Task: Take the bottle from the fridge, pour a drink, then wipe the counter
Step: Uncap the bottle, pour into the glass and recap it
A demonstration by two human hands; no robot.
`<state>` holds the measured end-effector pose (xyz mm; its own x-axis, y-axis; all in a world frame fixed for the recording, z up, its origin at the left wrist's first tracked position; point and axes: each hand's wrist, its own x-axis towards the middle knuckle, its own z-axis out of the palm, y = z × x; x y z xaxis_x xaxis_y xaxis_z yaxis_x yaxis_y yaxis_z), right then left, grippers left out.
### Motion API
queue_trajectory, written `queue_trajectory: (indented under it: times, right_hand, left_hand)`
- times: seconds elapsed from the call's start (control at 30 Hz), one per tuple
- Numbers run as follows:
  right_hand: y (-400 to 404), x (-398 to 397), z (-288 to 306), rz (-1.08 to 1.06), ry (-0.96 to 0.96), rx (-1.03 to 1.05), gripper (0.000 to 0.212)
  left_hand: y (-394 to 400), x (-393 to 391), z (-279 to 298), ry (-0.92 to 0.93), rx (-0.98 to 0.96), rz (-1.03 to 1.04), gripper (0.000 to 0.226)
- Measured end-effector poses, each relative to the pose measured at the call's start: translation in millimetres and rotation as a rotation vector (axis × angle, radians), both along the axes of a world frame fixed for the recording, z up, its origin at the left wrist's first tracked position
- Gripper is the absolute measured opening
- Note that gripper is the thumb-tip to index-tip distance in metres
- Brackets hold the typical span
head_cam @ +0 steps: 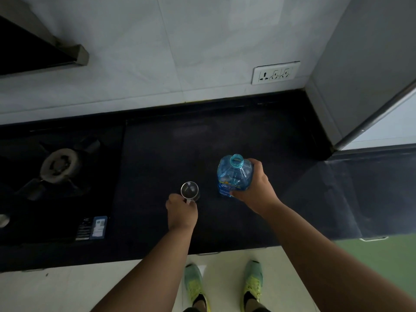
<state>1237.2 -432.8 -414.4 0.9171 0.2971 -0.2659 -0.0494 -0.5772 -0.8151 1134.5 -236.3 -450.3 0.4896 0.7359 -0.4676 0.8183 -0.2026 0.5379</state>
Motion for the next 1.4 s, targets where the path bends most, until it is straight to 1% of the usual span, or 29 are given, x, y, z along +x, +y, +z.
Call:
queue_trajectory:
  times: [0.03,0.1,0.13,0.17,0.23,0.27,0.33,0.43,0.57,0.67,0.77,0.87,1.03,1.23,1.4]
  right_hand:
    - [0,0,0,-0.002,0.004,-0.01,0.101]
    - [0,-1,1,0.002,-0.001,-0.035,0.1]
    - [0,-1,3,0.007,-0.003,-0.045,0.099]
    - [0,-1,5,0.014,-0.009,-0.051,0.098]
    - [-1,2,14,0.006,-0.014,-0.049,0.097]
    - [-2,3,21,-0.013,-0.014,-0.032,0.097]
    - [-2,8,41,-0.054,-0.029,0.02,0.095]
    - [-3,17,82,-0.084,-0.123,0.076,0.096]
    - [-8,26,152,-0.081,-0.315,0.064,0.098]
    - [-14,25,202,-0.05,-0.486,0.001,0.097]
    - [-19,17,243,-0.028,-0.621,-0.101,0.093]
    - [-25,9,271,-0.004,-0.728,-0.201,0.088]
    - [-31,-2,302,0.017,-0.889,-0.286,0.084]
    - [-33,-8,316,0.007,-1.061,-0.277,0.085]
    - [-34,-14,331,0.049,-1.094,-0.306,0.084]
  left_hand:
    - [1,-2,-1,0.035,0.015,-0.061,0.016]
    - [5,-6,-5,0.086,0.025,-0.161,0.027]
    - [8,-7,-5,0.089,0.004,-0.172,0.03]
    - [9,-8,-4,0.079,-0.049,-0.151,0.03]
    - [10,-8,6,0.004,-0.22,-0.049,0.028]
    - [9,-7,15,-0.037,-0.272,-0.013,0.027]
    - [10,-1,37,-0.118,-0.292,-0.02,0.027]
    - [13,8,89,-0.253,-0.274,-0.104,0.022]
    - [13,20,169,-0.423,-0.225,-0.233,0.024]
    - [9,18,222,-0.529,-0.2,-0.299,0.027]
    - [1,8,266,-0.565,-0.108,-0.394,0.031]
    - [-6,1,298,-0.621,-0.047,-0.405,0.036]
    - [-11,-7,332,-0.672,-0.031,-0.343,0.036]
    - [-15,-19,350,-0.686,-0.008,-0.346,0.036]
    - [-19,-26,355,-0.686,0.008,-0.356,0.037]
